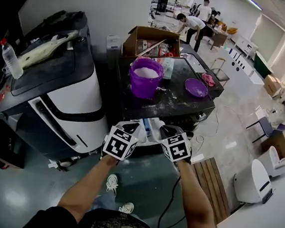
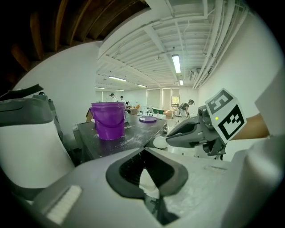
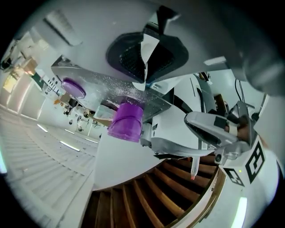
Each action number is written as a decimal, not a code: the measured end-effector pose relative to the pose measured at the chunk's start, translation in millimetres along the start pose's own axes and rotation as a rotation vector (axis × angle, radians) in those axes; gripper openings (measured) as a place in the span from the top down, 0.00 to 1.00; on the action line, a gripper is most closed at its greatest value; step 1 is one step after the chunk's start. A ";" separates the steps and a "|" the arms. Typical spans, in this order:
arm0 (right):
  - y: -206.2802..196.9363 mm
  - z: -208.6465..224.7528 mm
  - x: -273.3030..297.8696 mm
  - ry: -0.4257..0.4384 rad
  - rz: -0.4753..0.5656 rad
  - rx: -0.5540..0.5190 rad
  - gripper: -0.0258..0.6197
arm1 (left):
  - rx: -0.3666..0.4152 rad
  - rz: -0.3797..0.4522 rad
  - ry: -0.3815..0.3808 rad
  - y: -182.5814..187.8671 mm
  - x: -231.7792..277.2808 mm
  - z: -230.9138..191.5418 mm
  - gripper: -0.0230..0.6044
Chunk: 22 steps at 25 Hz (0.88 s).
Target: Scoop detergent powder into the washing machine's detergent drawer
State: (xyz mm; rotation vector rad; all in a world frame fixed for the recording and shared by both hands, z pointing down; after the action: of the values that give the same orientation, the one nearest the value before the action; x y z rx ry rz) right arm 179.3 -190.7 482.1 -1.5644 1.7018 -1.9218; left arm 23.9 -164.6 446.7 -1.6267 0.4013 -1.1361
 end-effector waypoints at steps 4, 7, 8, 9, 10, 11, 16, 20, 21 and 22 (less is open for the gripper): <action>9.0 -2.9 -9.8 0.006 0.060 0.068 0.90 | -0.002 0.003 0.012 4.0 -8.0 0.2 0.96; 16.3 -3.7 -19.1 -0.008 0.107 0.131 0.90 | 0.006 0.011 0.014 9.2 -11.8 -1.7 0.96; 18.8 -4.8 -22.7 -0.014 0.122 0.154 0.90 | 0.006 0.014 0.014 10.3 -13.7 -2.8 0.96; 21.5 -6.3 -26.4 -0.019 0.138 0.172 0.90 | 0.007 0.017 0.013 11.1 -15.8 -3.9 0.96; 24.5 -8.1 -30.2 -0.026 0.153 0.187 0.90 | 0.007 0.019 0.011 11.9 -18.1 -5.2 0.96; 27.7 -9.9 -34.1 -0.035 0.168 0.199 0.90 | 0.007 0.022 0.008 12.6 -20.4 -6.7 0.96; 42.0 -23.2 -54.1 -0.090 0.227 0.259 0.90 | -0.002 0.047 -0.012 17.5 -37.6 -17.7 0.96; 55.5 -41.8 -65.6 -0.133 0.258 0.278 0.90 | 0.009 0.080 -0.017 22.1 -57.7 -29.4 0.96; 58.5 -46.5 -68.0 -0.141 0.264 0.283 0.90 | 0.014 0.087 -0.020 22.9 -62.4 -31.7 0.96; 61.2 -51.0 -70.4 -0.148 0.269 0.287 0.90 | 0.019 0.093 -0.022 23.7 -66.7 -33.8 0.96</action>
State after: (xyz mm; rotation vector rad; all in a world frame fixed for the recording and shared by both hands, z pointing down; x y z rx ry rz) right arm 142.9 -131.8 401.5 -1.2678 1.4188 -1.7734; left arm -30.3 -143.8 393.9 -1.5863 0.4460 -1.0478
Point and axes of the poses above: the fingertips, and each gripper's own axes: x forward along the fingers, z to its right, y out of its top, the point moved 6 cm from there along -x, backward along the fingers, and after that the axes turned 3 degrees about y, right-handed, at the moved point
